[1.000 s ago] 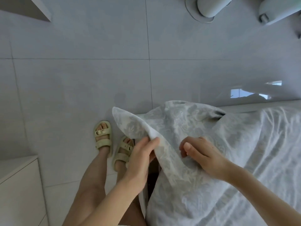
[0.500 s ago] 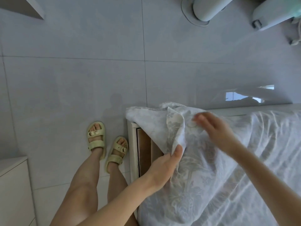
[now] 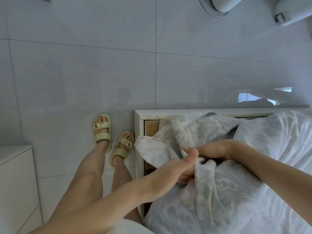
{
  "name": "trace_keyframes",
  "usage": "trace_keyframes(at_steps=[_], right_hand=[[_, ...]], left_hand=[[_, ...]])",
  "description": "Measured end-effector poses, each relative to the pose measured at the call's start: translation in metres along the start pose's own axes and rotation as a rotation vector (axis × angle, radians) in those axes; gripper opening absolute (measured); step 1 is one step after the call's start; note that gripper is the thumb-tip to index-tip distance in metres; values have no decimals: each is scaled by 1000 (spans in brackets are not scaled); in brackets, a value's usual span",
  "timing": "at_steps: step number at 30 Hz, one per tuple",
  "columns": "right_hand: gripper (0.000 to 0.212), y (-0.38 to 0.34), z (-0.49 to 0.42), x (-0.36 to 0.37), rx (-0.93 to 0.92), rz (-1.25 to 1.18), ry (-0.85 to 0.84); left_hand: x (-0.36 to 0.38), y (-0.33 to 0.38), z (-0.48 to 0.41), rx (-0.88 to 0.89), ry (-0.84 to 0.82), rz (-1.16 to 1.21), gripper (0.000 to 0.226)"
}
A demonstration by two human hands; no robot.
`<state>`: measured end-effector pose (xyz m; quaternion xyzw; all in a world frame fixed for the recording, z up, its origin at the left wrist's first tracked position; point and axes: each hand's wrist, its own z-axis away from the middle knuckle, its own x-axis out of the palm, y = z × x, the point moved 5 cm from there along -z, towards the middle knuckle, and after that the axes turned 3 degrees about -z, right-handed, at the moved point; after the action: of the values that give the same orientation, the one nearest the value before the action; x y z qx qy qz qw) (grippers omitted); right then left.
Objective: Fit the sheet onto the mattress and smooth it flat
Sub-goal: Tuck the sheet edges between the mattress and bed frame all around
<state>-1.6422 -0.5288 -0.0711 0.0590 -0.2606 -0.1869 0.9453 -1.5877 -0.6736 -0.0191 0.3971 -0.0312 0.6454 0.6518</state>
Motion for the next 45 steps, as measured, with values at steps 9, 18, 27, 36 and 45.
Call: trace_keyframes(at_steps=[9,18,27,36,45], right_hand=[[54,4,11,-4,-87,-64,220],[62,1,-2,-20,-160,-84,374],[55,-32,-19,-46,-427,184,520],[67,-5,-28,-44,13,310,262],[62,26,-10,-81,373,475,301]], left_hand=[[-29,-27,-10,239,246,0,52],[48,-59,-29,-64,-199,156,66],[62,-64,-27,-74,-188,143,64],[53,-59,-29,-98,-174,183,54],[51,-57,-26,-128,-187,202,55]])
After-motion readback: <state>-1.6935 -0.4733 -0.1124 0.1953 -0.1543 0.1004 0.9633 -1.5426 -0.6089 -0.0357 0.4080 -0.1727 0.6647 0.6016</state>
